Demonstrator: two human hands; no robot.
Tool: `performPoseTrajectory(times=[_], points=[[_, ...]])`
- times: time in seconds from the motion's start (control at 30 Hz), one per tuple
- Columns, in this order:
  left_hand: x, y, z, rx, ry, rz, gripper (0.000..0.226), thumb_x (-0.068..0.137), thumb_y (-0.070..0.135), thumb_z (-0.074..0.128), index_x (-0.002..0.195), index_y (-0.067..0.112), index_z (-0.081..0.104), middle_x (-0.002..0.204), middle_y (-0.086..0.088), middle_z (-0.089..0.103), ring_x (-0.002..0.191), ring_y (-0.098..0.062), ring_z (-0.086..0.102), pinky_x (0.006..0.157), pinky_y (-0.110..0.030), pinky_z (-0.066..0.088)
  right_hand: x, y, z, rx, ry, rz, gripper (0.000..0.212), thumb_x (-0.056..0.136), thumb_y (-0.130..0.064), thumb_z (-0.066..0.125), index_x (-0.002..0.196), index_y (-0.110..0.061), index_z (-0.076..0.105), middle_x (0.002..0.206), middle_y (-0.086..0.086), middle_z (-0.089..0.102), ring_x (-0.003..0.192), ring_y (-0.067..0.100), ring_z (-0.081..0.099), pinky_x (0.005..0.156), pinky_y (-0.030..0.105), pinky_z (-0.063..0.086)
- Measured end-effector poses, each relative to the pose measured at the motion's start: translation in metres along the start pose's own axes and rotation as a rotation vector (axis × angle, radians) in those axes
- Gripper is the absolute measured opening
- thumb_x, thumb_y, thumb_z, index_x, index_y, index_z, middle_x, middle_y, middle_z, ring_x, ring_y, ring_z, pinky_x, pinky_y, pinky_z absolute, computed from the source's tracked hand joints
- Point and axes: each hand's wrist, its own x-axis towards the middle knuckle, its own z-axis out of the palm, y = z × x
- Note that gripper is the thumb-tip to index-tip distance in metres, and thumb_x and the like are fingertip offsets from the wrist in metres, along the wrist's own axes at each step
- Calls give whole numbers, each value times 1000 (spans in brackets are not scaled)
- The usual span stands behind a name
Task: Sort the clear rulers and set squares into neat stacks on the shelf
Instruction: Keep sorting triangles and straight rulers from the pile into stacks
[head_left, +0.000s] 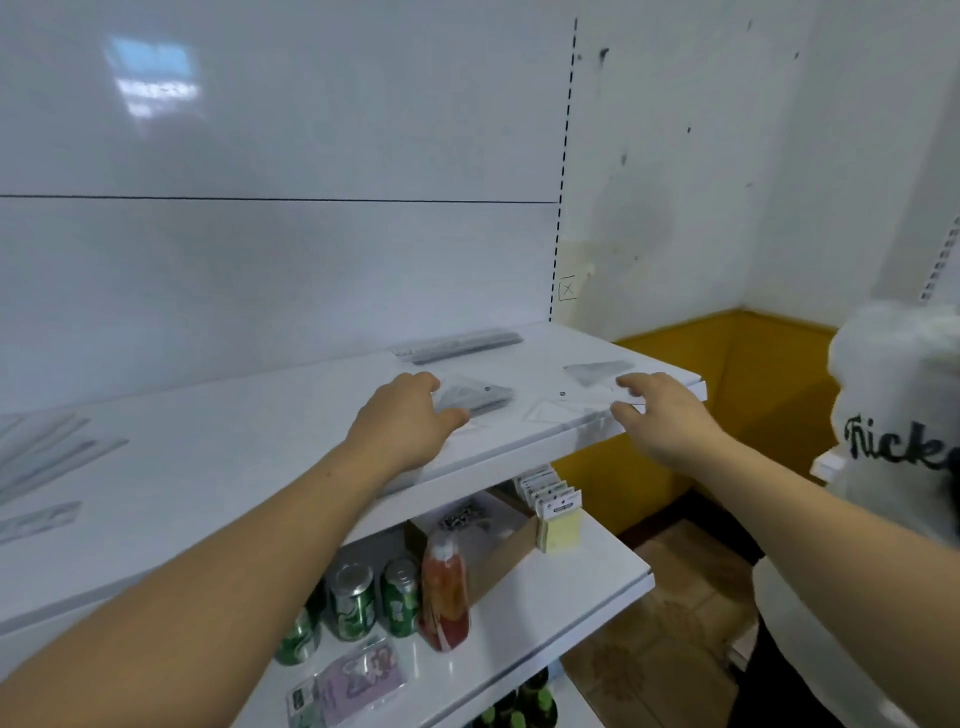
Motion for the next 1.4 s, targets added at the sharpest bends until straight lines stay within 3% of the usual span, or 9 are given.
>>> performPoseTrajectory(times=[0.23,0.4,0.67,0.93,1.1,1.17,1.3,1.4], points=[[45,7,24,81,-53,-85,58,89,55,49,130,14,47,133,-6,50,118,-26,50,95,-38,43,62,20,6,-36,-23,18,44,97,-32,45,140,-24,41,145,9,37,133,28,33,107,40,32],[53,9,36,65,-20,-157,52,86,55,50,122,17,52,123,-3,56,104,-24,55,84,-34,45,97,38,7,-96,-111,7,43,98,-33,41,141,-29,40,147,10,33,135,30,29,110,43,26],[63,16,46,61,-5,-260,66,84,61,51,135,20,46,136,-3,51,119,-25,50,99,-40,42,141,60,8,-187,-222,-26,43,100,-29,36,143,-29,36,149,15,31,135,33,31,110,40,26],[71,17,50,112,-32,-281,74,85,61,49,141,12,40,144,-8,43,126,-27,44,100,-36,38,175,81,15,-178,-341,-96,42,100,-30,35,141,-36,36,149,12,26,137,34,26,112,42,21],[74,15,48,175,-62,-269,58,82,65,50,100,12,60,103,-7,59,91,-25,54,72,-33,42,186,87,15,-222,-434,-115,44,100,-29,32,143,-39,34,151,11,25,139,33,24,115,46,19],[73,14,48,164,-55,-261,57,81,66,51,94,12,61,96,-7,60,85,-24,55,69,-34,42,184,85,14,-221,-461,-115,46,99,-26,31,145,-35,32,153,10,23,141,31,21,116,44,18],[69,12,50,164,-66,-257,66,80,64,56,117,9,57,118,-9,57,103,-26,54,85,-35,44,177,82,12,-253,-493,-133,48,101,-28,33,147,-13,32,157,4,19,144,27,18,113,32,14],[67,14,46,133,-72,-271,62,83,54,60,122,6,55,124,-11,56,103,-24,53,89,-34,42,181,87,13,-239,-457,-132,51,97,-38,41,144,-22,36,152,7,29,138,29,29,113,39,25]])
